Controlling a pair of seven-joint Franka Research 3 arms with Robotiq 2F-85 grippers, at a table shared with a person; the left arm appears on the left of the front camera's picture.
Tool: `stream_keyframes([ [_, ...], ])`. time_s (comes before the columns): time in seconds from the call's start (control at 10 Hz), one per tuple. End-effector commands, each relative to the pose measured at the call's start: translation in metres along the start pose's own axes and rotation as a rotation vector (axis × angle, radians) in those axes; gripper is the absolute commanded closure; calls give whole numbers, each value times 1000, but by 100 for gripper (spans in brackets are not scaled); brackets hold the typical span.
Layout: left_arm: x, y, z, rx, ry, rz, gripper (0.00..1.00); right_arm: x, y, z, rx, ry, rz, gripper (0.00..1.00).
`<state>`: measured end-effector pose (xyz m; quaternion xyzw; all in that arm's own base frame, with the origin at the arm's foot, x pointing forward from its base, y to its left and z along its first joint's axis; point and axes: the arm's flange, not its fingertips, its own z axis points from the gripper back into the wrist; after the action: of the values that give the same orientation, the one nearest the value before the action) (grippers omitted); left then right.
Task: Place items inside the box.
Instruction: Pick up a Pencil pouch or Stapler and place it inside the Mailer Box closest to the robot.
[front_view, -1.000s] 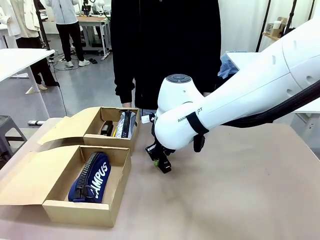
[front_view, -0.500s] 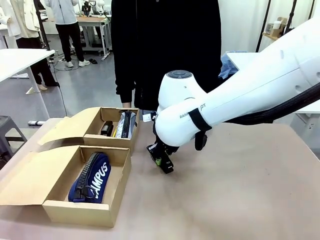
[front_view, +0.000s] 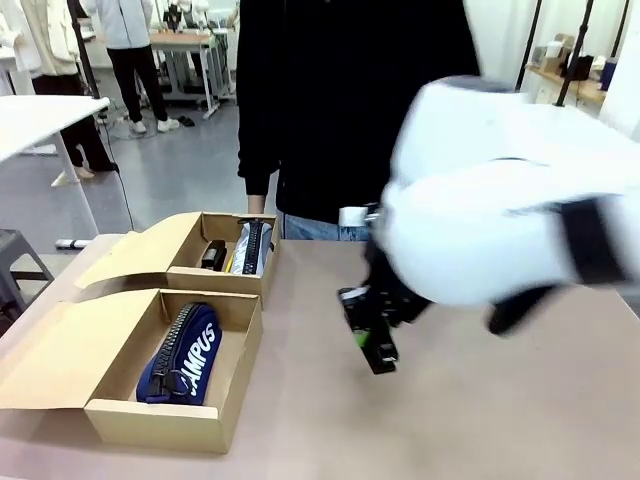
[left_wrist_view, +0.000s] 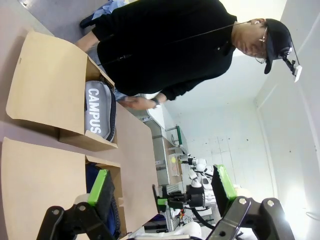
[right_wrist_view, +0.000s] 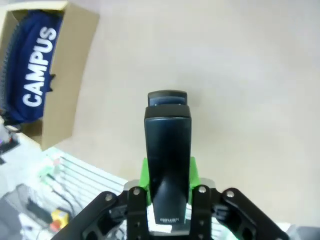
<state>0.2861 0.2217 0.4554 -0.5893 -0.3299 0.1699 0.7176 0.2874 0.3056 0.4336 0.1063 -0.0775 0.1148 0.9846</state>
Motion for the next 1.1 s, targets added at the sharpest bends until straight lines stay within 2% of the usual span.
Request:
stream_keyframes([
  [0.0,0,0,-2,-23,-12,-19,0,-24,-34,7,25,-157,52,100],
  [0.1,0,0,-2,-23,-12,-19,0,0,0,0,0,0,0,100],
  [0.2,0,0,-2,-23,-12,-19,0,-23,-23,13,14,-76,-28,67],
  [0.3,0,0,-2,-23,-12,-19,0,2,-5,-8,41,20,-91,67],
  [0.4,0,0,-2,-23,-12,-19,0,17,14,-15,76,68,-106,67],
  [0.5,0,0,-2,-23,-12,-19,0,15,9,-9,66,67,-139,67],
  [0.7,0,0,-2,-23,-12,-19,0,-9,-56,18,117,31,-276,67],
  [0.8,0,0,-2,-23,-12,-19,0,-40,-105,40,144,-45,-392,67],
  [1.0,0,0,-2,-23,-12,-19,0,-106,-176,61,276,-145,-551,67],
])
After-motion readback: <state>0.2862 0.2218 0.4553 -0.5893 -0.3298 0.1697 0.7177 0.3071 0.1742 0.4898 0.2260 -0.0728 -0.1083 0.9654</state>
